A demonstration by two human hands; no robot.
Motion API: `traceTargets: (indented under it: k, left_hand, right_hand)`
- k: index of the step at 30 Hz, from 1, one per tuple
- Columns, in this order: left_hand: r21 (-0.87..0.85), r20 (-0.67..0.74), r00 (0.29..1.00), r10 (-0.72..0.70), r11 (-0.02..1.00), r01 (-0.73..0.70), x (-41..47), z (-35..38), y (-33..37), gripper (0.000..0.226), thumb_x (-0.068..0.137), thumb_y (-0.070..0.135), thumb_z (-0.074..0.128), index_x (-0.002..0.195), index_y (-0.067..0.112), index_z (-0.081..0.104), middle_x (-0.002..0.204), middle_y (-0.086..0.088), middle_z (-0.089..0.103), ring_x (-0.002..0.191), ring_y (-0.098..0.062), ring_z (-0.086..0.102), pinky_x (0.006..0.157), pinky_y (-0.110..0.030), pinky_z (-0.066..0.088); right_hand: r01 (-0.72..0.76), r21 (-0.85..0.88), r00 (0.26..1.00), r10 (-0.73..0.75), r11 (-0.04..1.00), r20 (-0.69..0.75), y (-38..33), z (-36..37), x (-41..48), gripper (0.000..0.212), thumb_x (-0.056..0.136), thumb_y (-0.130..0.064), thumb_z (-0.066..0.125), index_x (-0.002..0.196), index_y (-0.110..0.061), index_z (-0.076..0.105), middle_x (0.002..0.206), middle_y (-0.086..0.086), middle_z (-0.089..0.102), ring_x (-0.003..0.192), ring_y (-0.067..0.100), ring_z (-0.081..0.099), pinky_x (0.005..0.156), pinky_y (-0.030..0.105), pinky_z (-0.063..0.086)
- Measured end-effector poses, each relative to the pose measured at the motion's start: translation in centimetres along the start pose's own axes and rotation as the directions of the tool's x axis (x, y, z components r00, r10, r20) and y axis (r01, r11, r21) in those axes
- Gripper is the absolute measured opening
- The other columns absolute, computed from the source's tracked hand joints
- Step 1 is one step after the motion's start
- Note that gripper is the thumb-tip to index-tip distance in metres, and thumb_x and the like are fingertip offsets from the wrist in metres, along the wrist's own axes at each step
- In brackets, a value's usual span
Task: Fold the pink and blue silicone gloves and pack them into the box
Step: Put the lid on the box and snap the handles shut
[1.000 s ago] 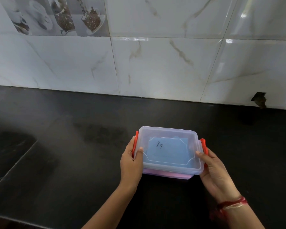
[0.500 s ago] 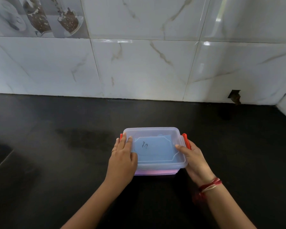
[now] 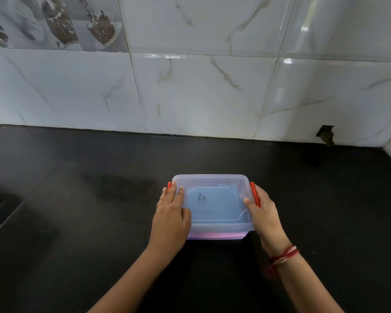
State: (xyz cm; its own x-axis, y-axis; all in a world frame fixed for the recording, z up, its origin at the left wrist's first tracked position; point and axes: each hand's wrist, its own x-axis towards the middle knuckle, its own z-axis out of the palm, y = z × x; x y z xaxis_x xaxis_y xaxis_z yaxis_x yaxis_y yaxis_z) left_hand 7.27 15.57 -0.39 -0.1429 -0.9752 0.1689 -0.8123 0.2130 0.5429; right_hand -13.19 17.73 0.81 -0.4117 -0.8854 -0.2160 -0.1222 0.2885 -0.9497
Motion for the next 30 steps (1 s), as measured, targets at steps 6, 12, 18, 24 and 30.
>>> traceTargets:
  k: [6, 12, 18, 24, 30]
  left_hand:
    - [-0.002, 0.001, 1.000, 0.007, 1.000, -0.007, -0.1, -0.1, 0.1, 0.051, 0.099, 0.026, 0.038, 0.148, 0.017, 0.026, 0.159, 0.002, 0.012, 0.146, -0.018, 0.008, 0.111, -0.027, 0.010]
    - [0.260, 0.020, 0.999, 0.034, 0.965, -0.038, 0.0, -0.8, 0.4, 0.052, 0.098, 0.033, 0.030, 0.149, 0.023, 0.022, 0.160, 0.000, 0.008, 0.147, -0.020, -0.004, 0.111, -0.042, -0.010]
    - [0.339, 0.109, 0.980, 0.163, 0.921, -0.191, 0.0, -0.9, 1.5, 0.060, 0.097, 0.041, 0.026, 0.150, 0.017, 0.015, 0.160, -0.005, 0.010, 0.147, -0.018, 0.002, 0.115, -0.039, -0.009]
    - [0.401, 0.270, 0.957, 0.108, 0.891, -0.214, 0.5, 0.1, 2.0, 0.067, 0.097, 0.049, 0.016, 0.150, 0.013, -0.004, 0.160, -0.006, -0.004, 0.146, -0.018, -0.004, 0.109, -0.037, -0.018]
    - [0.357, 0.323, 0.937, 0.135, 0.899, -0.252, 2.2, 1.4, 3.5, 0.067, 0.099, 0.046, 0.017, 0.149, 0.008, -0.007, 0.159, -0.011, -0.008, 0.146, -0.021, -0.009, 0.110, -0.032, -0.015]
  right_hand:
    - [0.099, -0.209, 0.995, -0.103, 0.973, -0.013, 0.4, 0.3, 0.0, 0.051, 0.098, -0.020, 0.044, 0.146, -0.016, 0.029, 0.144, 0.008, 0.043, 0.129, 0.024, 0.044, 0.107, 0.043, 0.039]
    - [0.346, -0.808, 0.845, -0.532, 0.476, 0.049, -0.8, 0.6, -1.8, 0.069, 0.093, -0.022, 0.050, 0.150, -0.015, 0.012, 0.159, 0.013, 0.006, 0.147, 0.028, 0.008, 0.115, 0.038, 0.004]
    - [0.492, -0.779, 0.849, -0.410, 0.389, 0.332, -1.6, 3.2, -2.8, 0.064, 0.099, -0.045, 0.029, 0.151, -0.016, 0.006, 0.161, 0.006, 0.002, 0.147, 0.021, 0.005, 0.115, 0.029, 0.003]
    - [0.397, -0.830, 0.915, -0.242, 0.392, 0.324, -1.1, 3.5, -2.4, 0.060, 0.100, -0.043, 0.022, 0.150, -0.011, 0.009, 0.160, 0.007, 0.009, 0.147, 0.018, 0.009, 0.118, 0.032, 0.005]
    - [0.341, -0.861, 0.934, -0.237, 0.378, 0.266, -1.0, 2.4, -0.8, 0.059, 0.101, -0.041, 0.022, 0.150, -0.010, 0.011, 0.160, 0.009, 0.011, 0.147, 0.019, 0.011, 0.118, 0.033, 0.007]
